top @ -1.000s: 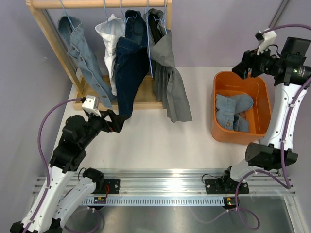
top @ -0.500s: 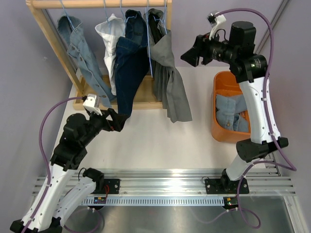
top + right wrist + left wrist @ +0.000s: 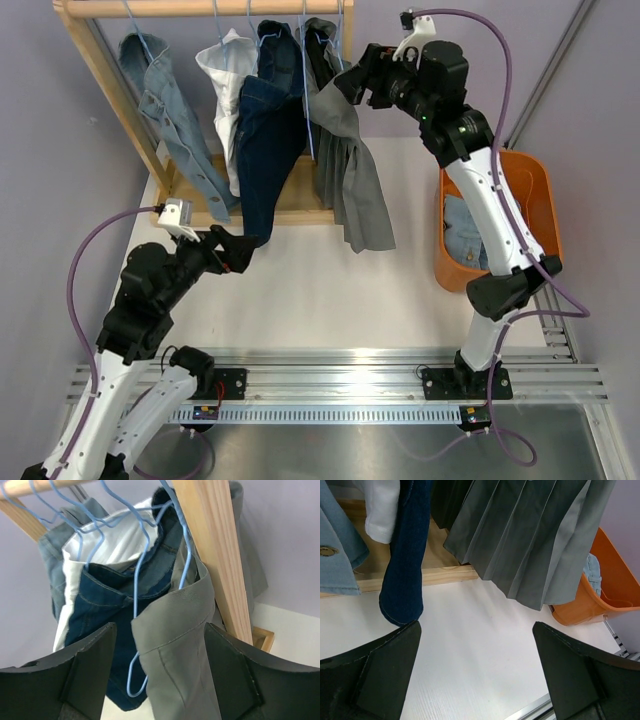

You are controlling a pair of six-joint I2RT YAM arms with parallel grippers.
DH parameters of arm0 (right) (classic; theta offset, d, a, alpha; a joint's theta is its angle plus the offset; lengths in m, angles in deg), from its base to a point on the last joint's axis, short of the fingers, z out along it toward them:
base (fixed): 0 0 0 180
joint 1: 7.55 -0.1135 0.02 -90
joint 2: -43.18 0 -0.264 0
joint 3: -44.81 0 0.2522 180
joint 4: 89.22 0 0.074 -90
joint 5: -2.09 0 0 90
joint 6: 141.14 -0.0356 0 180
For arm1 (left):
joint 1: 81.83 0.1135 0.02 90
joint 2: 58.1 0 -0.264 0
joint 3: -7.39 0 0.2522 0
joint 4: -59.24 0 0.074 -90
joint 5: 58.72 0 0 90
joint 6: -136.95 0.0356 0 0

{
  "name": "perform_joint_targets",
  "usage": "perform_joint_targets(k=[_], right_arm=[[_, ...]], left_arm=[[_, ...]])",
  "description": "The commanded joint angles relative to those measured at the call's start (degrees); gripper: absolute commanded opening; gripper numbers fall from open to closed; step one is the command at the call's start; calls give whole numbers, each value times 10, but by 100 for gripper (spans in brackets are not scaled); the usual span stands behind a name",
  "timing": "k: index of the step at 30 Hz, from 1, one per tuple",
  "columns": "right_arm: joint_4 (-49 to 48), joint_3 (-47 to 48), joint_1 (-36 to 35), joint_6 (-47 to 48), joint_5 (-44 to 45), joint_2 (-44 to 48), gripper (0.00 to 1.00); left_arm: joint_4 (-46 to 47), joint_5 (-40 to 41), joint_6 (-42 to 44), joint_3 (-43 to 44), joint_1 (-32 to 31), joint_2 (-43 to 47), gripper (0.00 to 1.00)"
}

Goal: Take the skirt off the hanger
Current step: Pick up the hanger from the clothesline.

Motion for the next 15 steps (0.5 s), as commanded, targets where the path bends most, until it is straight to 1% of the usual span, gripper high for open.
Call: perform_joint_targets(k=[1, 6, 9, 10, 13, 14, 15], right_arm=[[-27, 10, -13, -22, 58, -33, 77], [-39, -5, -26, -12, 93, -40, 71], [-43, -15, -29, -5, 104, -47, 64], [-43, -19, -29, -5, 102, -51, 58], [-47, -34, -31, -7, 95, -54, 49], [-49, -36, -32, -8, 95, -53, 43], [-50, -41, -33, -7, 94, -53, 39]], left_arm=[[3, 14, -4, 15, -1, 11, 99], [-2, 20, -5, -1, 0, 32, 99], [-7, 20, -4, -4, -1, 39, 99], [-9, 21, -3, -2, 0, 40, 99], [-14, 23, 0, 1, 0, 41, 99], [-15, 25, 0, 3, 0, 43, 99], [-16, 23, 1, 4, 0, 43, 99]])
